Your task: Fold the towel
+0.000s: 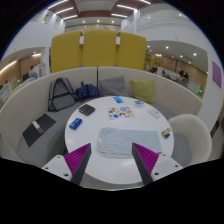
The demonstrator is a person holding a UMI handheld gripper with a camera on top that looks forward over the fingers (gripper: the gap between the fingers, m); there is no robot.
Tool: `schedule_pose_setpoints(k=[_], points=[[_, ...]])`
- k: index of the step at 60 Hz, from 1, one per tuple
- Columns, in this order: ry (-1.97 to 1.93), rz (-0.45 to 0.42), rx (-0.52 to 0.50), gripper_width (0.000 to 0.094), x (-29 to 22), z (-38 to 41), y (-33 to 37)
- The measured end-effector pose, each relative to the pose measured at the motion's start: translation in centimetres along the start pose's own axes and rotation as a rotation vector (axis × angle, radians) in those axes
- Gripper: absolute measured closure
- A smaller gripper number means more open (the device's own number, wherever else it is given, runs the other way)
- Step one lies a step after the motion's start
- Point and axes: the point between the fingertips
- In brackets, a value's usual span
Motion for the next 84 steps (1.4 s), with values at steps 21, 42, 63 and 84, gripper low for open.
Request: schedule_pose_setpoints(k=[21, 42, 63, 84], points=[[-0.009, 0.066, -0.009, 0.0070, 4.3, 3.8, -18.6], [-0.024, 0.148, 0.003, 0.0434, 8.6, 3.5, -29.8], [-0.084, 0.143, -0.146, 0.0909, 2.0, 4.9, -24.4], [-0.180, 0.107, -0.024, 0.0894, -0.6, -15.4, -22.7]])
Point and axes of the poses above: the point between the fingertips, and its own axes, seen from behind it with the camera up: z to the left, x down, y backward, against the way the camera looks, and after that the axes turned 2 degrees about -x, right-handed
